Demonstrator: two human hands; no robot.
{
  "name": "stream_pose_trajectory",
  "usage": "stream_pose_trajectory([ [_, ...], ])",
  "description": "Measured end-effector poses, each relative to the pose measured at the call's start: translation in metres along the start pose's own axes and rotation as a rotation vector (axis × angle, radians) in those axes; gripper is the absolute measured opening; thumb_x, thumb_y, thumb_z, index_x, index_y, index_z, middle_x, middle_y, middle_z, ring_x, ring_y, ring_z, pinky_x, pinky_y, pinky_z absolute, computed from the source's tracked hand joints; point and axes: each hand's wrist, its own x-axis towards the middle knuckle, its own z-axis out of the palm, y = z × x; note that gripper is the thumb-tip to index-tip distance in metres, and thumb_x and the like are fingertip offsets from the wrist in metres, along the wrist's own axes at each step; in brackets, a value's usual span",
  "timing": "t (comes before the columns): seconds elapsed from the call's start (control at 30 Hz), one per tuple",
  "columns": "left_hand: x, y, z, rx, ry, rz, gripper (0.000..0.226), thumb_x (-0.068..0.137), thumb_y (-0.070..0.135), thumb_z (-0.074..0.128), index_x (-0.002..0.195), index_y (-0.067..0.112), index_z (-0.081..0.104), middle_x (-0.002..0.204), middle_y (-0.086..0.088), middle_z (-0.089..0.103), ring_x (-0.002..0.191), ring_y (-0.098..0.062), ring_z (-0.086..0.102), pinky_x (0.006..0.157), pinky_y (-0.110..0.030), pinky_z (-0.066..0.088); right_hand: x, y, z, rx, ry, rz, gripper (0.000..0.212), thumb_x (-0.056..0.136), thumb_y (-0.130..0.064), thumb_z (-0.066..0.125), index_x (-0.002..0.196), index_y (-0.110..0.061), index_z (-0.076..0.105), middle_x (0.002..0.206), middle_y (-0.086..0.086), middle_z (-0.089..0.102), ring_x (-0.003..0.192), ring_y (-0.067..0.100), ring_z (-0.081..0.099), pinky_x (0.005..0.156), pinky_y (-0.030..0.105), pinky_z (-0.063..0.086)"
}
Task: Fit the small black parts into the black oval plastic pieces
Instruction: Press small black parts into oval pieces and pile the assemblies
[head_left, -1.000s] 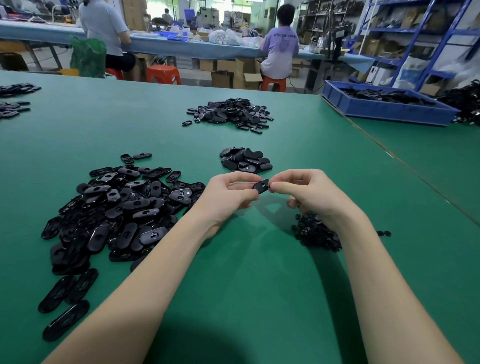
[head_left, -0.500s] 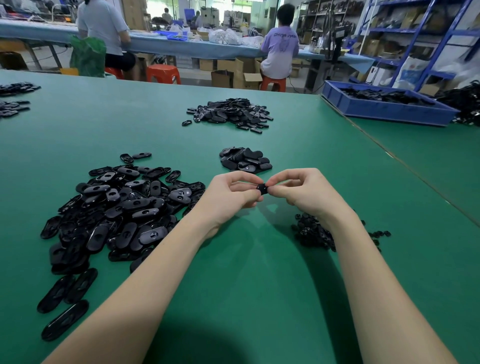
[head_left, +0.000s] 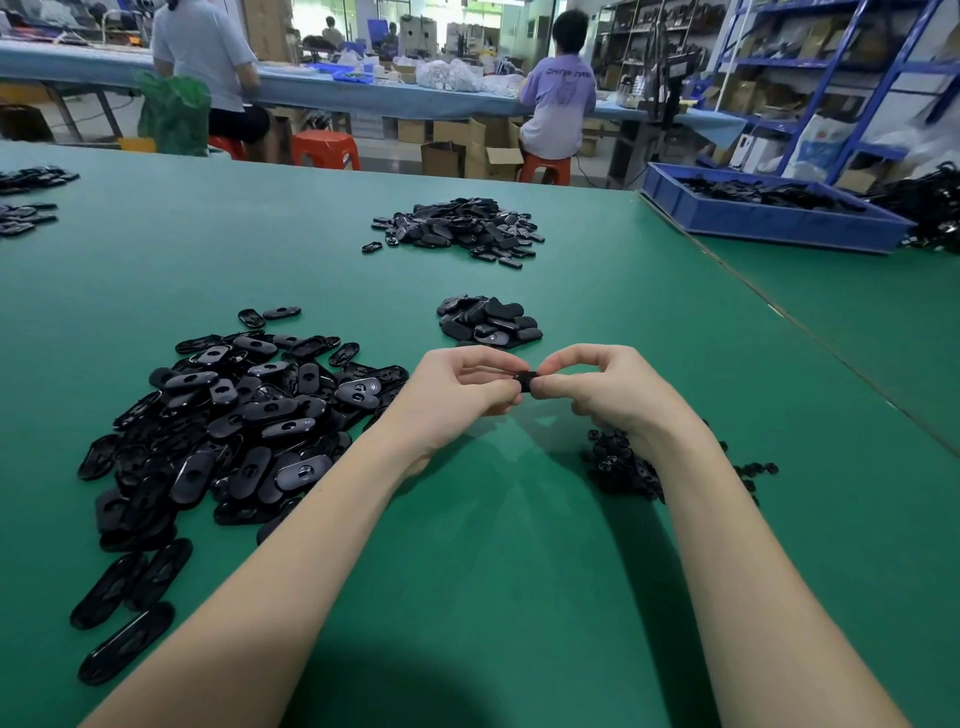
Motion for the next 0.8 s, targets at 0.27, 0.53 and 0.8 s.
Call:
stream_pose_trajectory([
  [0.27,-0.0023,0.0054,-0.0027,-0.064,-0.019,-0.077,0.018,0.091,-0.003,0.061,0.101,0.007,0.073,0.083,-0.013,0.075,0.075,-0.016,0.069,0.076,-0.023,0.059,-0.0014,0.0007,0.0005,0.047,-0.055,0.096,0.02,0.068,-0.038,0.091,0.082,-0.03,0.079,0.074,-0.003,0.062,0.052,0.006,0.049,0.043,0.018,0.029],
  [0.53,-0.0041,0.0046,-0.002,-0.093,-0.033,-0.087,0.017,0.088,-0.005,0.067,0.103,0.003,0.071,0.082,-0.013,0.074,0.072,-0.015,0.068,0.073,-0.02,0.057,-0.0023,0.0022,0.0017,0.081,-0.116,0.006,0.02,0.071,-0.037,0.091,0.079,-0.027,0.076,0.068,-0.007,0.06,0.051,0.006,0.045,0.043,0.016,0.03],
  [0.8,-0.004,0.0063,-0.0022,-0.094,-0.005,-0.101,0.013,0.089,-0.005,0.066,0.097,0.004,0.07,0.081,-0.014,0.074,0.07,-0.014,0.068,0.071,-0.018,0.056,-0.0039,-0.0035,0.0011,0.028,-0.14,-0.046,0.013,0.079,-0.025,0.085,0.077,-0.025,0.072,0.071,-0.006,0.061,0.056,0.011,0.046,0.048,0.019,0.032],
])
